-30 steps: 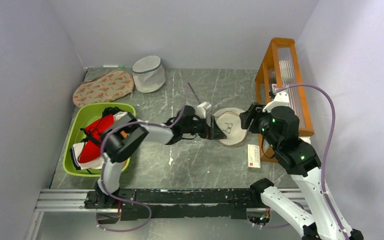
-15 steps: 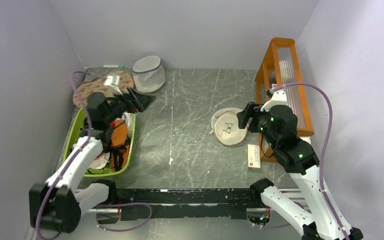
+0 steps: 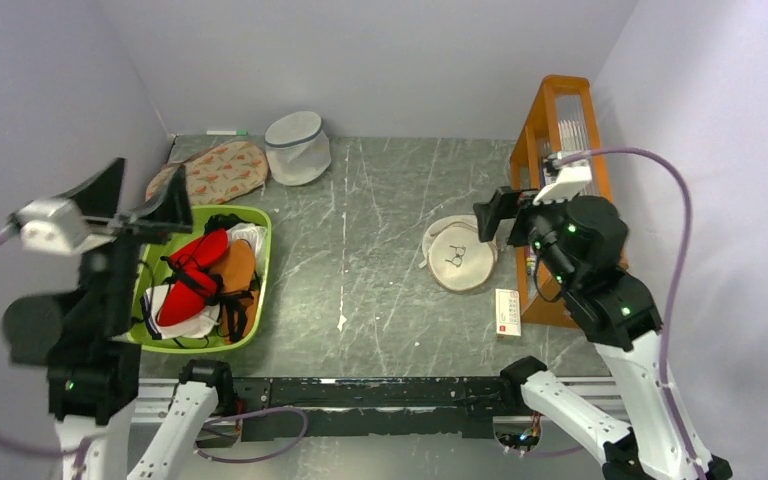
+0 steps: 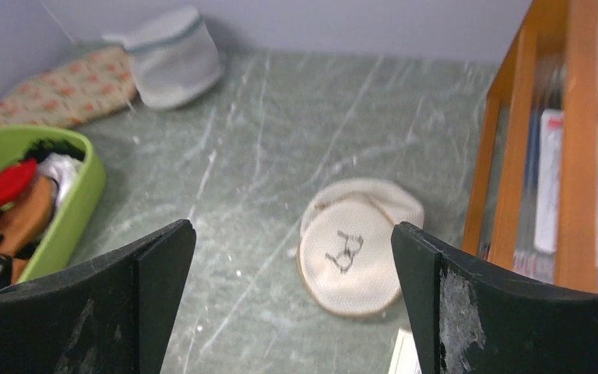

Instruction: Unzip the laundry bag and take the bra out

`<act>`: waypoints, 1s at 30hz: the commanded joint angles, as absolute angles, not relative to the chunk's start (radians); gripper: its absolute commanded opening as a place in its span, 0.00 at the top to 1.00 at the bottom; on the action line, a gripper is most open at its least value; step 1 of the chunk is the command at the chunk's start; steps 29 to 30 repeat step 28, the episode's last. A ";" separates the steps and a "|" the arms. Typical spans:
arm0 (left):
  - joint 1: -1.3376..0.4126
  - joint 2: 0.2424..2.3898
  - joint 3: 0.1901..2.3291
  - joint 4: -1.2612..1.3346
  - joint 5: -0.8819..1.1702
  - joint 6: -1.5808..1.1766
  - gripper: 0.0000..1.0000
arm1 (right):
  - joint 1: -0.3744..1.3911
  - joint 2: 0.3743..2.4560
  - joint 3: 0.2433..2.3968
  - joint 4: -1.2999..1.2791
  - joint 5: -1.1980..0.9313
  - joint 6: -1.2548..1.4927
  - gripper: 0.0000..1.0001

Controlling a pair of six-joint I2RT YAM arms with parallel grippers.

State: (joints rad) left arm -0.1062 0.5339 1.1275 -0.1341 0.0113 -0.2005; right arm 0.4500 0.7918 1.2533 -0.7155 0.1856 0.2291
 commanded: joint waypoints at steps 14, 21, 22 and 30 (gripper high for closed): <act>-0.100 0.458 1.307 -0.145 0.078 -0.063 0.03 | 0.445 0.551 1.425 -0.485 0.322 0.090 0.00; -0.100 0.440 1.278 -0.111 0.069 -0.082 0.03 | 0.445 0.584 1.445 -0.495 0.328 0.084 0.00; -0.100 0.440 1.275 -0.105 0.068 -0.082 0.03 | 0.445 0.591 1.444 -0.496 0.324 0.082 0.00; -0.100 0.456 1.282 -0.136 0.056 -0.068 0.03 | 0.445 0.624 1.433 -0.505 0.344 0.077 0.00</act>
